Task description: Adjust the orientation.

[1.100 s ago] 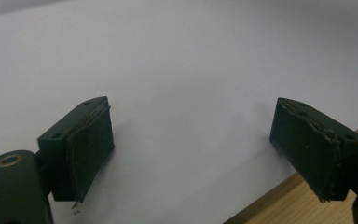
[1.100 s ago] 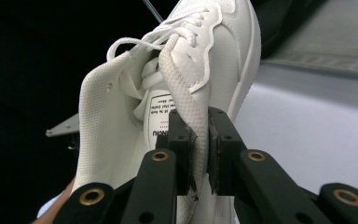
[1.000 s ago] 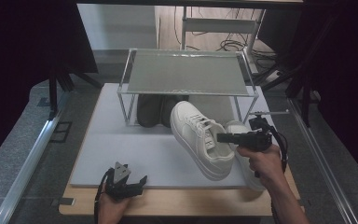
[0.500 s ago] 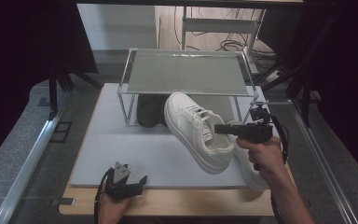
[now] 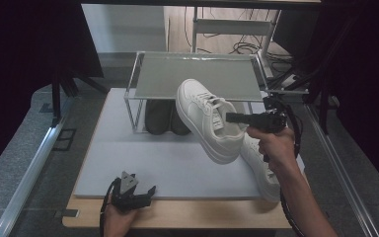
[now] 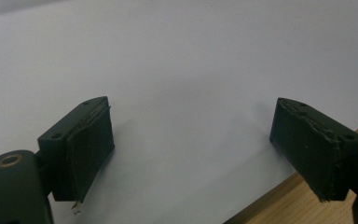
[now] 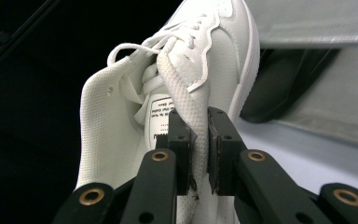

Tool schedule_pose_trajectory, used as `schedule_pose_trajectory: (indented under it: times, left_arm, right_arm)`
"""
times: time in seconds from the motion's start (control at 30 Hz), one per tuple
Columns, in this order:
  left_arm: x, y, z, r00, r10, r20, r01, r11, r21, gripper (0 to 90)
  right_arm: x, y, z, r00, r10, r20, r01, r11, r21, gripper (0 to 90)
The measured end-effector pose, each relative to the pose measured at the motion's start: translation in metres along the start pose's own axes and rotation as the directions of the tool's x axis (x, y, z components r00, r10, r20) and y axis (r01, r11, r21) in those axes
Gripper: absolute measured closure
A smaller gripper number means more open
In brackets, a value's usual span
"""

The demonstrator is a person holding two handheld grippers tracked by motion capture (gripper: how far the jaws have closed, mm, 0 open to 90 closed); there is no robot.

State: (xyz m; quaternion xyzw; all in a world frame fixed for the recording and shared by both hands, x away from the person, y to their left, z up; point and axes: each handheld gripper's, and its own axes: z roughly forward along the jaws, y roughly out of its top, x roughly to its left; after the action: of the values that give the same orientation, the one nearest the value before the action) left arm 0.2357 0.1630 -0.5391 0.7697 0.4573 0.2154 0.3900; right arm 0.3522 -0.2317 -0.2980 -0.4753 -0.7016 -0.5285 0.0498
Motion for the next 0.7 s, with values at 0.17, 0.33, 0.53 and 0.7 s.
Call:
schedule_pose_trajectory:
  times: [0.17,0.33,0.53,0.7]
  left_arm:
    - [0.000,0.000,0.000,1.0000,0.000,0.000,0.000,1.0000,0.000,12.9]
    - [0.000,0.000,0.000,1.0000,0.001,0.000,-0.001,1.0000,0.001,13.0]
    - [0.000,0.000,0.000,1.0000,0.001,0.000,-0.001,1.0000,0.002,13.0]
    - [0.000,0.000,0.000,1.0000,0.001,0.000,-0.001,1.0000,0.001,13.0]
  right_arm:
    - [-0.005,0.010,0.010,0.9993,0.019,0.031,-0.018,1.000,-0.023,81.6]
    - [-0.013,0.020,0.021,0.9971,0.047,0.060,-0.044,0.998,-0.041,81.6]
    - [-0.019,0.033,0.034,0.9940,0.072,0.082,-0.067,0.996,-0.062,81.5]
    - [-0.022,0.043,0.045,0.9904,0.084,0.110,-0.076,0.994,-0.077,81.5]
